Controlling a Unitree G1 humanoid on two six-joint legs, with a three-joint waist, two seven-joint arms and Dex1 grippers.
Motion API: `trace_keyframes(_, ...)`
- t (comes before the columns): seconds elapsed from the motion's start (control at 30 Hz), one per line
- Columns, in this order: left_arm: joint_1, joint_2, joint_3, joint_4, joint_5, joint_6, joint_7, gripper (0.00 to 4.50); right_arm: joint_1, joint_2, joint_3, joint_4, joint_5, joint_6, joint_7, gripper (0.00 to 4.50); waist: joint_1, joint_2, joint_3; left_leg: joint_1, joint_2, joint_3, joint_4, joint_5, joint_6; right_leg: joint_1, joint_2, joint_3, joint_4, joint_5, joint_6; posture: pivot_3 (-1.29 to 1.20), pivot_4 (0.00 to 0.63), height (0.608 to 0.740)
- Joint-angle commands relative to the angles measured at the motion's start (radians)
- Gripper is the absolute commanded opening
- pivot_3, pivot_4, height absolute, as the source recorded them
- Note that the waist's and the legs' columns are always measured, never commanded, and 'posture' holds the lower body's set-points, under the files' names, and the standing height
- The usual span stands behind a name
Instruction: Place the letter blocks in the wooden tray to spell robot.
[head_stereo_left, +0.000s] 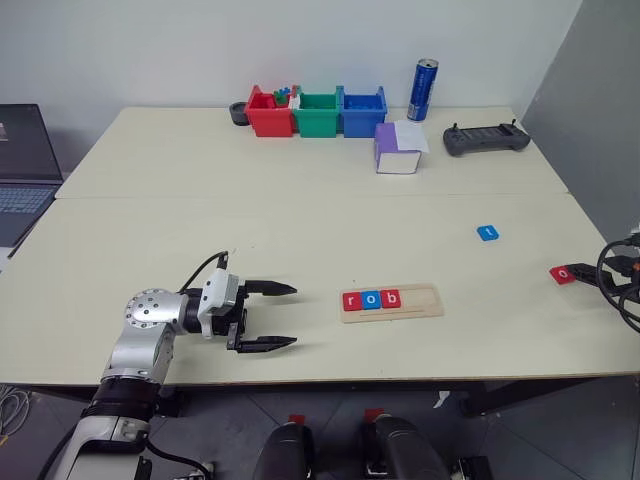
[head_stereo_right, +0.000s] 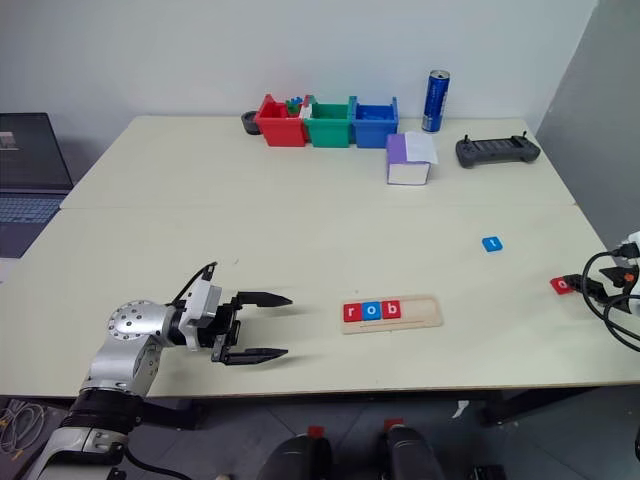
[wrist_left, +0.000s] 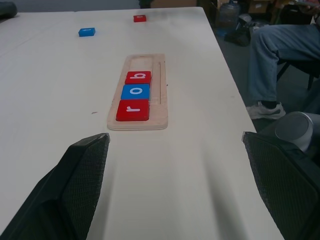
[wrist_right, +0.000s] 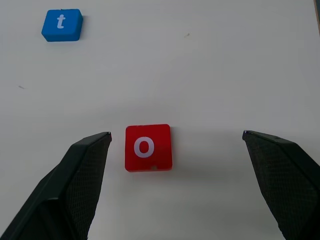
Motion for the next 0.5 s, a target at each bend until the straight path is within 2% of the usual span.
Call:
trace_keyframes(0.03,0.003,0.009,0.016,-0.038,-0.012,-0.003,0.008,4.50,-0.037,-0.026,0.002,0.012,0.003,-0.030,0.009,4.47,-0.001,0.000,0.000,0.000,0.000,0.000,0.000,0.000,0.000,0.000,0.000,0.000,0.000,0.000,0.000,0.00,0.150,0.740)
trace_keyframes(0.27,0.003,0.014,0.019,-0.042,-0.013,0.000,0.011,4.50,-0.074,-0.005,0.043,0.068,-0.018,-0.063,-0.006,4.47,-0.001,0.000,0.000,0.000,0.000,0.000,0.000,0.000,0.000,0.000,0.000,0.000,0.000,0.000,0.000,0.00,0.150,0.740)
trace_keyframes(0.5,0.006,0.019,0.019,-0.045,-0.010,-0.002,0.016,4.50,-0.088,0.092,0.027,0.192,-0.006,-0.129,-0.099,4.47,-0.004,0.000,0.000,0.000,0.000,0.000,0.000,0.000,0.000,0.000,0.000,0.000,0.000,0.000,0.000,0.00,0.150,0.740)
